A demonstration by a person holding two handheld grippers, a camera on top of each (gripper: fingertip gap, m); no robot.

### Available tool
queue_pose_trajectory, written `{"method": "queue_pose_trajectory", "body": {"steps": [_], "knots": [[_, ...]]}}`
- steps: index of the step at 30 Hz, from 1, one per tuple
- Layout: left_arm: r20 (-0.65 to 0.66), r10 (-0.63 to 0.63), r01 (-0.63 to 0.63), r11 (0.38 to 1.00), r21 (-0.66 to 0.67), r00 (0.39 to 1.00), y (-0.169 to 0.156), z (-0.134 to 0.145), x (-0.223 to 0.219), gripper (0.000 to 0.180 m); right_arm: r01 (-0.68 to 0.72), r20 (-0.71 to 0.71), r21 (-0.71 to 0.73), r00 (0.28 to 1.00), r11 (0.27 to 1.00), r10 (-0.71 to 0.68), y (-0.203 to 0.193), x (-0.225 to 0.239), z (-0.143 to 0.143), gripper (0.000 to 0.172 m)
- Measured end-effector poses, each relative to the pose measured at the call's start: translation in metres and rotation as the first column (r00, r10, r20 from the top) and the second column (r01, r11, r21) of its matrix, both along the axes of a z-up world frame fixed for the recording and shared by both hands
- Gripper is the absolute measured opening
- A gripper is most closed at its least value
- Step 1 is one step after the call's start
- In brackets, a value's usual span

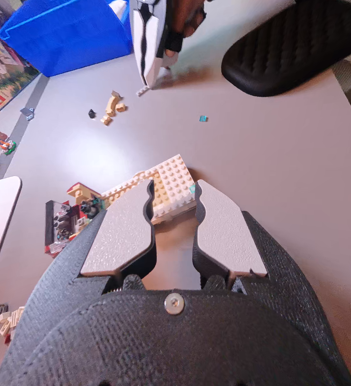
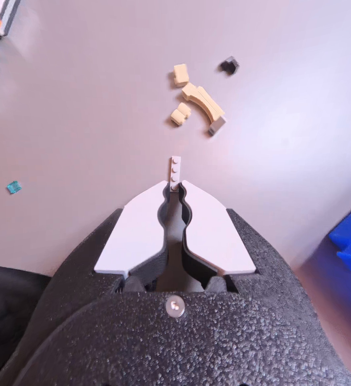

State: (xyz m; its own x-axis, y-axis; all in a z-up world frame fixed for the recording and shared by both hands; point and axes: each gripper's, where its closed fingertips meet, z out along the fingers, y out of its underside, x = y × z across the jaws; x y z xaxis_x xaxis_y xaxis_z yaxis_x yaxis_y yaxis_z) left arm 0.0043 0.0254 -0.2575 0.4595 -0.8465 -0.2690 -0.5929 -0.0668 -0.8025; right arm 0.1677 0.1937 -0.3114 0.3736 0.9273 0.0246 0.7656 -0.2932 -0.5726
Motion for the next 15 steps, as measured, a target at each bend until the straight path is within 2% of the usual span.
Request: {"method": "queue_pose_trajectory", "body": {"steps": [3,5,7,11,15], "knots": [[0.008,0.032,-0.032,0.999,0.005,0.999,0.002,0.004,-0.013,0.037,-0.243,-0.072,0.026,0.967,0.97,0.245,-0.034,-0.027,0.009,0.008],[0.011,0.035,-0.035,0.999,-0.005,0.999,0.002,0.002,-0.02,0.037,-0.465,-0.155,0.106,0.865,0.879,0.476,-0.079,-0.056,0.029,0.008],[0.022,0.029,-0.028,0.999,-0.025,0.999,0.001,0.0,-0.024,0.037,-0.606,-0.182,0.178,0.754,0.775,0.631,-0.118,-0.082,0.047,0.008],[0.0,0.041,-0.041,0.999,-0.031,0.999,0.002,-0.004,-0.029,0.038,-0.746,-0.142,0.222,0.613,0.628,0.777,-0.155,-0.118,0.065,0.008],[-0.015,0.031,-0.032,0.999,-0.035,0.999,-0.003,-0.007,-0.029,0.037,-0.837,-0.06,0.144,0.525,0.528,0.849,-0.163,-0.134,0.051,0.008]]}}
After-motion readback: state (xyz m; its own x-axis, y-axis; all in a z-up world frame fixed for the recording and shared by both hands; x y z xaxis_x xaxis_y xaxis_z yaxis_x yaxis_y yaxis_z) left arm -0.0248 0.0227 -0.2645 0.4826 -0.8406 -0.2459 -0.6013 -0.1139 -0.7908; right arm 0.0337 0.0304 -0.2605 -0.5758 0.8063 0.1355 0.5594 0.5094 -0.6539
